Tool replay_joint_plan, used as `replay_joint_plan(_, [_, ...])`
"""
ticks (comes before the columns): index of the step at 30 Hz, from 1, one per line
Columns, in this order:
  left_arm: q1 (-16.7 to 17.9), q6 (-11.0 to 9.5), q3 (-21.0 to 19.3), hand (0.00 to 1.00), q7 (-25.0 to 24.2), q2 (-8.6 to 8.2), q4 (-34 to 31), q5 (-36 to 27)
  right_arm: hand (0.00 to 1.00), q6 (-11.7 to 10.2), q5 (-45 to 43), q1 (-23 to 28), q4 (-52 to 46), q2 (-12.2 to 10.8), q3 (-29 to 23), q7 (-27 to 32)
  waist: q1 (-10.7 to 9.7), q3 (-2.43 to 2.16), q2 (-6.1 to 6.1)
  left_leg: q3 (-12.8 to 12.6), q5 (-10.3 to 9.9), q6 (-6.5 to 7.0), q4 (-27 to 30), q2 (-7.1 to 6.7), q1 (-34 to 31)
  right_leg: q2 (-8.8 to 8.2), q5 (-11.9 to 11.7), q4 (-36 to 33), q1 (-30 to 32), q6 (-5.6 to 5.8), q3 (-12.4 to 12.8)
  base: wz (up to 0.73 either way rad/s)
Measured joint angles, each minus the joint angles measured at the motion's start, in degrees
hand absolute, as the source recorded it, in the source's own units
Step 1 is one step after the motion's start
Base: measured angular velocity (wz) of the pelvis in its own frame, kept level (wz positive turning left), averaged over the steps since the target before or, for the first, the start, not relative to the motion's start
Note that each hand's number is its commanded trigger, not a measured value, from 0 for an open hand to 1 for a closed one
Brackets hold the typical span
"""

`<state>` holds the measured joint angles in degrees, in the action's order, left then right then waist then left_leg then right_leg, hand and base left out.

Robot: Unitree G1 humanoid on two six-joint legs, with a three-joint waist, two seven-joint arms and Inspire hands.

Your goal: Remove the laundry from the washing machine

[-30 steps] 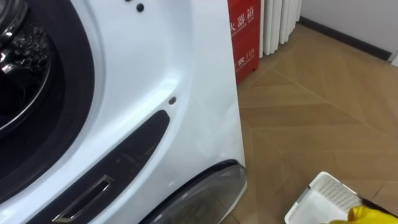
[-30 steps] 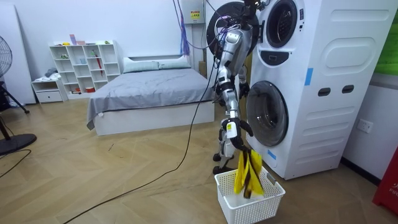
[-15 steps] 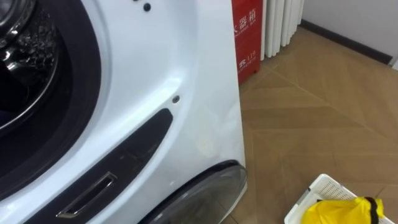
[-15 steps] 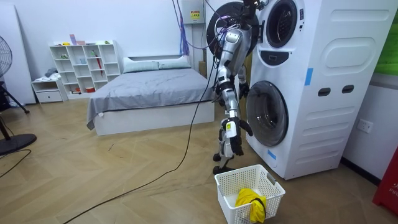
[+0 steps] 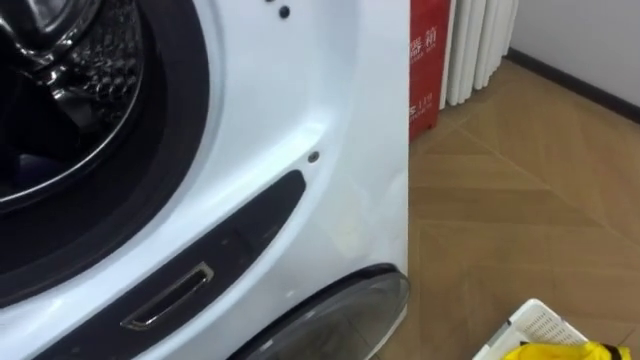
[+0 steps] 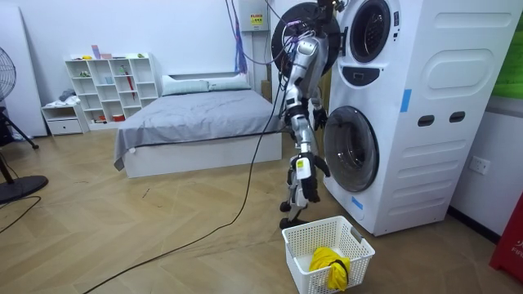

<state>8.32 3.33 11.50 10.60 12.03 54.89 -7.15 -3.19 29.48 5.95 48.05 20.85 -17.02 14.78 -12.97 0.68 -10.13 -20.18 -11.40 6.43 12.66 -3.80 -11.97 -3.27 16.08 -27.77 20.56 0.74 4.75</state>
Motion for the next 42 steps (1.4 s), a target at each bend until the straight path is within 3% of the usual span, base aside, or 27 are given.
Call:
replay_joint_plan(4, [3.12,-1.89,-0.13,0.0,0.0,-0.08,-1.56,-0.04,0.0,0.0,1.13,1.54,-0.04,0.01,-0.29,-0.88,-0.07,-0.3,0.44,1.53,0.03,-0.07,-0.82,0.15,3.05,0.12,-0.24,3.29,-4.82,0.08,-1.57,0.16])
replay_joint_plan(8, [5.85,-2.14,-1.79,0.0,0.11,-0.09,-3.37,0.58,0.0,0.1,2.39,3.58,0.94,-0.17,-1.28,-1.19,0.4,-0.7,1.3,3.29,0.03,-0.1,-1.8,-0.01,6.1,0.38,-0.39,5.88,-9.3,0.28,-2.93,0.24])
replay_joint_plan(12, [6.51,-2.13,-3.56,0.0,1.69,-0.29,-2.27,2.62,0.0,0.45,5.09,5.01,7.73,-3.04,-1.8,-1.38,1.27,-0.99,4.04,6.71,-0.12,-0.36,-2.26,-0.01,9.96,0.31,-0.77,10.02,-16.13,0.16,-6.4,0.43])
replay_joint_plan(15, [6.61,-2.05,-5.11,0.0,2.76,-1.99,-1.82,3.15,0.0,1.69,5.62,4.72,12.21,-6.01,-1.63,-3.08,1.77,-0.9,5.85,9.13,-0.15,-0.49,-2.7,-0.04,11.43,0.46,-1.25,12.67,-19.53,0.11,-8.1,0.37])
replay_joint_plan(16, [6.35,-2.0,-5.06,0.0,2.81,-2.75,-1.39,3.19,0.0,2.34,5.62,4.67,13.64,-6.79,-1.04,-3.49,2.33,-1.06,6.34,9.81,-0.13,-0.52,-2.82,-0.08,11.57,0.46,-1.53,13.3,-20.47,0.11,-8.86,0.34])
replay_joint_plan(20, [5.18,-1.62,-5.06,0.0,2.81,-3.96,0.37,3.97,0.0,4.34,3.86,3.02,18.47,-9.12,2.63,-5.52,3.2,-0.68,8.4,12.23,-0.01,-0.71,-2.85,-0.31,12.23,0.35,-2.02,15.21,-22.57,-0.06,-11.33,0.33])
replay_joint_plan(22, [4.85,-1.37,-5.27,0.0,2.43,-4.45,1.53,4.89,0.0,5.48,0.27,2.03,21.57,-9.97,4.68,-7.45,4.69,-0.75,9.43,12.97,0.06,-0.82,-2.95,-0.28,12.6,0.52,-2.66,17.19,-23.81,-0.19,-12.33,0.18])
replay_joint_plan(30, [3.43,-1.14,-9.18,0.0,1.11,-4.58,2.42,10.59,0.0,6.45,-14.4,-1.46,22.28,-11.34,13.7,-11.14,9.13,-0.41,11.41,16.08,0.31,-1.19,-2.9,-0.62,12.0,0.35,-2.9,17.99,-25.13,-0.34,-16.13,0.22])
replay_joint_plan(34, [3.53,-1.16,-10.22,0.0,1.23,-4.62,2.57,11.3,0.0,6.31,-16.53,-2.62,20.77,-11.61,19.73,-12.91,11.14,-0.17,11.99,17.3,0.33,-1.22,-2.89,-0.83,12.36,0.36,-2.9,18.2,-26.05,-0.34,-16.73,0.14])
replay_joint_plan(42, [4.51,-1.15,-11.38,0.0,1.11,-4.59,2.77,11.31,0.0,6.31,-19.1,-2.5,20.52,-12.31,23.79,-14.34,12.99,-0.11,12.44,17.94,0.34,-1.25,-2.59,-0.82,12.61,0.45,-2.9,18.37,-26.76,-0.34,-17.64,0.06])
